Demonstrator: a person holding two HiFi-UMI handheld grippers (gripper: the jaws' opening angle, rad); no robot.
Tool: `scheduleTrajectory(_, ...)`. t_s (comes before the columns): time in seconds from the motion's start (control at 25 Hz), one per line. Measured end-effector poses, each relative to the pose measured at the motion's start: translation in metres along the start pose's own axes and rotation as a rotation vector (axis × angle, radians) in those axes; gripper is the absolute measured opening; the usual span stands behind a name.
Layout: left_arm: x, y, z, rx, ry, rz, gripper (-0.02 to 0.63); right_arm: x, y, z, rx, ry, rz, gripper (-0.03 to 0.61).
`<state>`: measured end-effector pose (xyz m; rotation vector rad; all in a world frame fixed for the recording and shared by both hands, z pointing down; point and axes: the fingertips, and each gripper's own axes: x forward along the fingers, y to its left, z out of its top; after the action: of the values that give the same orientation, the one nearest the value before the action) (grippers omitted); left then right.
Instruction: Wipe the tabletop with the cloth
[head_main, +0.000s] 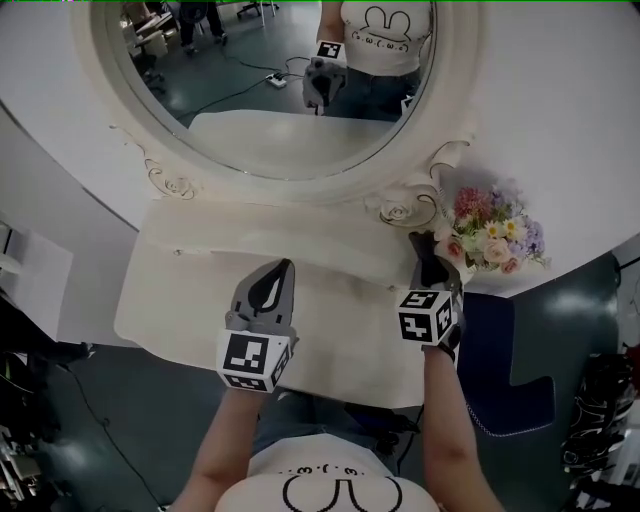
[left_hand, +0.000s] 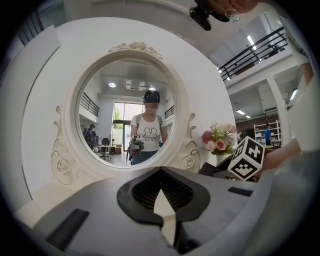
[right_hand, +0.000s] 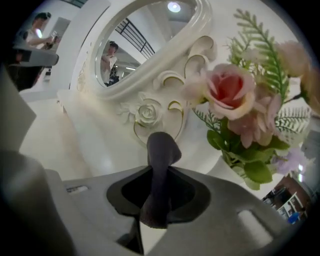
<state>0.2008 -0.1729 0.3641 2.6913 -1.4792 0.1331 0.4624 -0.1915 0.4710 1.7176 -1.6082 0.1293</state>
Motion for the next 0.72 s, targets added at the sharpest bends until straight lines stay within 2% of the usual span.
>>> scheduleTrajectory(0.16,0.005,0.007,-0.004,-0.005,0.009,0.004,-0.003,0.016,-0.001,0.001,-0.176,0.035,-0.064,0.081)
scheduleTrajectory(0.24,0.008,0.009,-0.005,-0.008,0.008,-0.002,-0.003,0.025,0.005,-0.004,-0.209,0.082,-0.048,0.081)
scheduleTrajectory(0.4,0.013,0.015,-0.008,-0.008,0.011,-0.037,-0.003,0.038,0.015,-0.008,-0.120,0.162,0.017,0.080)
scheduleTrajectory(0.72,0.017,0.044,-0.006,-0.007,0.018,-0.121,-0.003,0.045,0.024,0.000,0.032,0.230,0.027,0.078)
